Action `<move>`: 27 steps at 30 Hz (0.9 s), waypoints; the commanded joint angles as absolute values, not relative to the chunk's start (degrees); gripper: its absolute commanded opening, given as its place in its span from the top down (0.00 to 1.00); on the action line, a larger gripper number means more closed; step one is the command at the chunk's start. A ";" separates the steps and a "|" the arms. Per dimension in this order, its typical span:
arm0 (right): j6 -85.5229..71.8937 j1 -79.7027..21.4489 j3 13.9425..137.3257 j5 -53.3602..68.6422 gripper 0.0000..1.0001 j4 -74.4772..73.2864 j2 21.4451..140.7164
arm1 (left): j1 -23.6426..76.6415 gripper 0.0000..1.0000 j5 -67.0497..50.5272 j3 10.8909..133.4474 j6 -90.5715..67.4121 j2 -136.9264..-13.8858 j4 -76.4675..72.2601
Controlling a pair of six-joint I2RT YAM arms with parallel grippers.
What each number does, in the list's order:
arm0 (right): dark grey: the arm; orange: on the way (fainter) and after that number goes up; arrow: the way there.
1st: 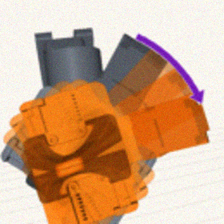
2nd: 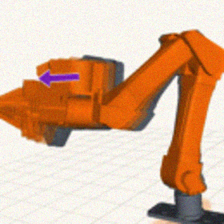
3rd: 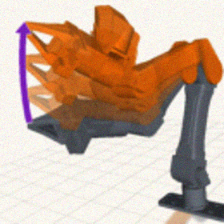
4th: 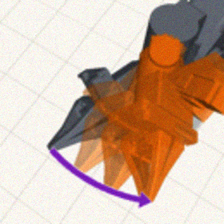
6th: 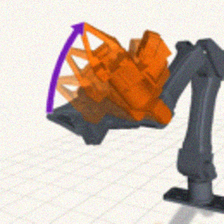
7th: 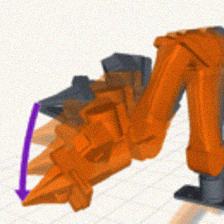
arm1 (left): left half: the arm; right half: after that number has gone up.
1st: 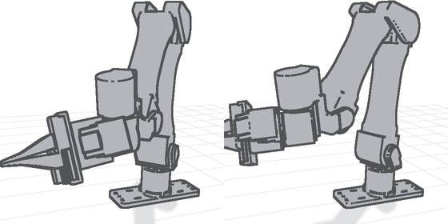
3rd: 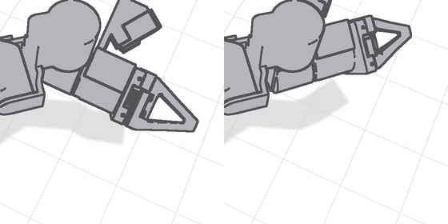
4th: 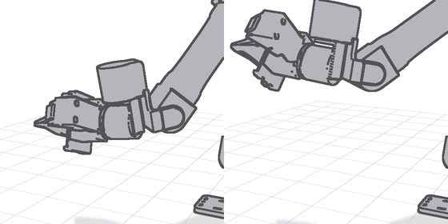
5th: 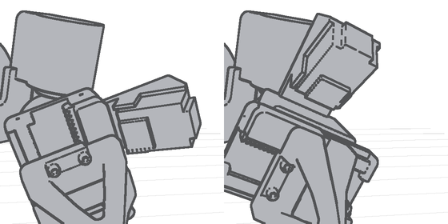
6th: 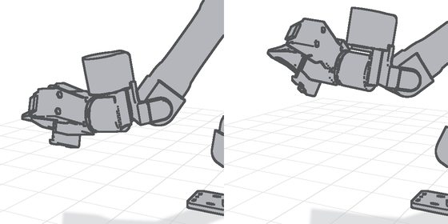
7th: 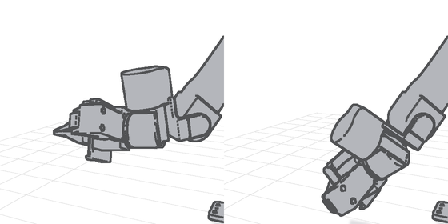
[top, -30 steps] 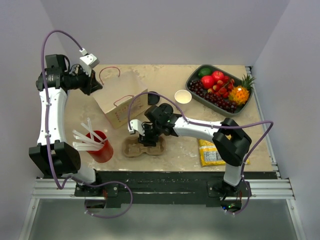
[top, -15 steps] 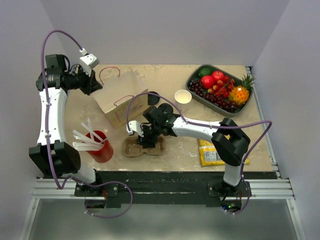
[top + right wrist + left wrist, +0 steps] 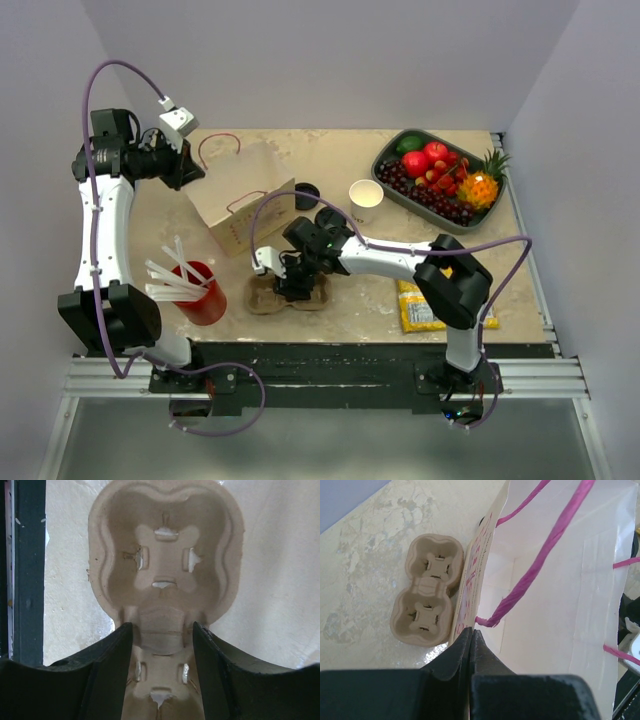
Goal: Pack the takeout coffee
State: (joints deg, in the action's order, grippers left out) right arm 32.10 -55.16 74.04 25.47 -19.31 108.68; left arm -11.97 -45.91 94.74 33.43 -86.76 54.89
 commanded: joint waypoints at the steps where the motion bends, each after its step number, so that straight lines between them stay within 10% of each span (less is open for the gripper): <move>1: 31.64 -55.64 76.46 26.46 0.45 -19.69 109.25 | -11.95 1.00 -47.02 94.31 32.61 -84.99 53.26; 27: 35.24 -55.72 94.21 35.59 0.74 -38.13 93.00 | -11.87 1.00 -52.56 90.27 34.37 -82.88 48.96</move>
State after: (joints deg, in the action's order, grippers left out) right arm 34.72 -55.51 85.17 30.17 -31.97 98.13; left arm -11.97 -49.36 91.26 33.61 -83.55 52.60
